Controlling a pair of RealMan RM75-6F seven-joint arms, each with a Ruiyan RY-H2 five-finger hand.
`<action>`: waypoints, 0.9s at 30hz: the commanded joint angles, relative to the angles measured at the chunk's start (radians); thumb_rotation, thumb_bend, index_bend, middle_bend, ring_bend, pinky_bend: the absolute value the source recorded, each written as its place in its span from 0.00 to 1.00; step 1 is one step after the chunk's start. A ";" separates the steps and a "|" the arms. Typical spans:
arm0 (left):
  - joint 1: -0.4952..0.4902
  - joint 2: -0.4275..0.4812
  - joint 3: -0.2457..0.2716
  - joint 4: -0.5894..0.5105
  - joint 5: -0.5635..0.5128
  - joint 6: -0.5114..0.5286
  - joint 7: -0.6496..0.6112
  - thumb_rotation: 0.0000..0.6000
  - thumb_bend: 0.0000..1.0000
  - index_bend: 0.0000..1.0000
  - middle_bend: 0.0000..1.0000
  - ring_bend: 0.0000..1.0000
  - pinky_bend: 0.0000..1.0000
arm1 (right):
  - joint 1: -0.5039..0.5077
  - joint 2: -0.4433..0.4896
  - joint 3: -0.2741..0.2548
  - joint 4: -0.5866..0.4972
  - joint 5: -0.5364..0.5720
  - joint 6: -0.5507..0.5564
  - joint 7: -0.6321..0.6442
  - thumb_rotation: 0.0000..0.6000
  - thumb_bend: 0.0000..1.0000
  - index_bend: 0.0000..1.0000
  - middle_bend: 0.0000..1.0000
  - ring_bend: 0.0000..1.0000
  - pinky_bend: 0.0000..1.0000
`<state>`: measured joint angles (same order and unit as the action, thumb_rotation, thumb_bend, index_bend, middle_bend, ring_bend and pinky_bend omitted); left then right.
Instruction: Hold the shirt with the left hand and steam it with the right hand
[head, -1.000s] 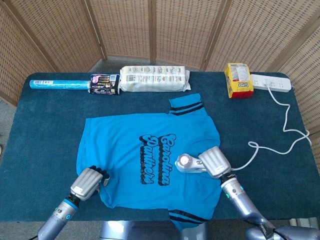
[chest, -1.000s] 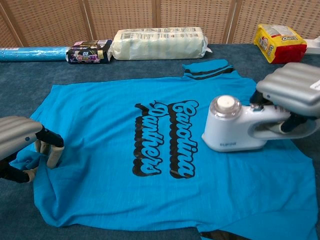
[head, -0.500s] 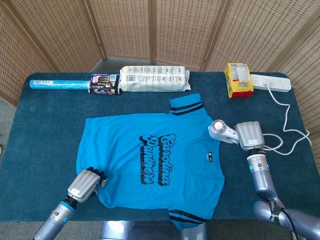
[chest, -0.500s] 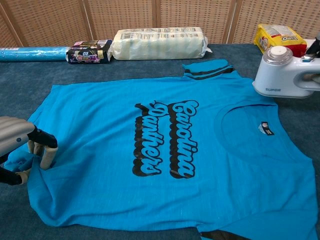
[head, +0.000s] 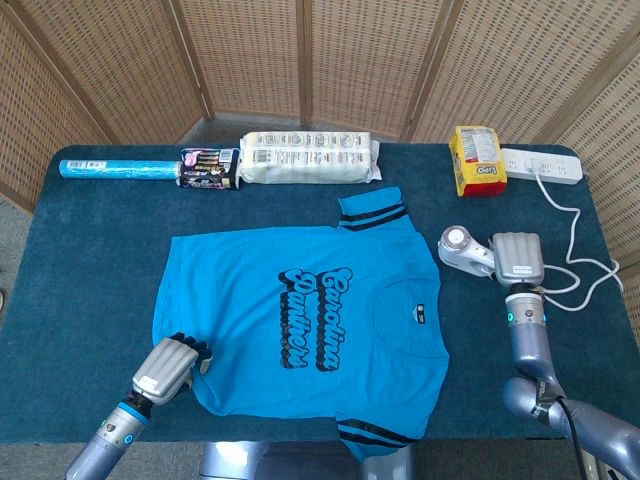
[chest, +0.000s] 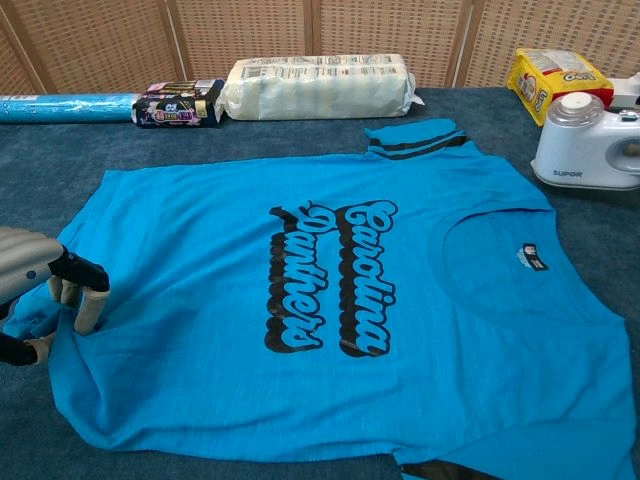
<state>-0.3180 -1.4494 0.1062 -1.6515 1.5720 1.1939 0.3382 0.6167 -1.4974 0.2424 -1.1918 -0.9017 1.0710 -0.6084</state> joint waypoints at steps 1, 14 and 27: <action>-0.001 0.002 -0.002 -0.002 -0.002 -0.002 0.002 1.00 0.43 0.64 0.61 0.51 0.43 | 0.018 -0.015 0.011 0.008 0.006 -0.009 -0.009 1.00 0.29 0.72 0.75 0.82 0.78; -0.002 -0.001 -0.007 0.002 -0.008 -0.008 0.000 1.00 0.43 0.64 0.61 0.51 0.43 | 0.066 -0.062 0.033 -0.043 0.024 -0.013 -0.030 1.00 0.28 0.72 0.74 0.81 0.79; -0.001 0.000 -0.006 0.014 -0.004 -0.006 -0.016 1.00 0.43 0.64 0.61 0.51 0.43 | 0.101 -0.099 0.038 -0.037 0.062 -0.007 -0.074 1.00 0.28 0.72 0.74 0.81 0.78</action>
<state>-0.3189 -1.4500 0.0997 -1.6380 1.5675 1.1876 0.3220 0.7166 -1.5956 0.2809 -1.2308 -0.8414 1.0637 -0.6815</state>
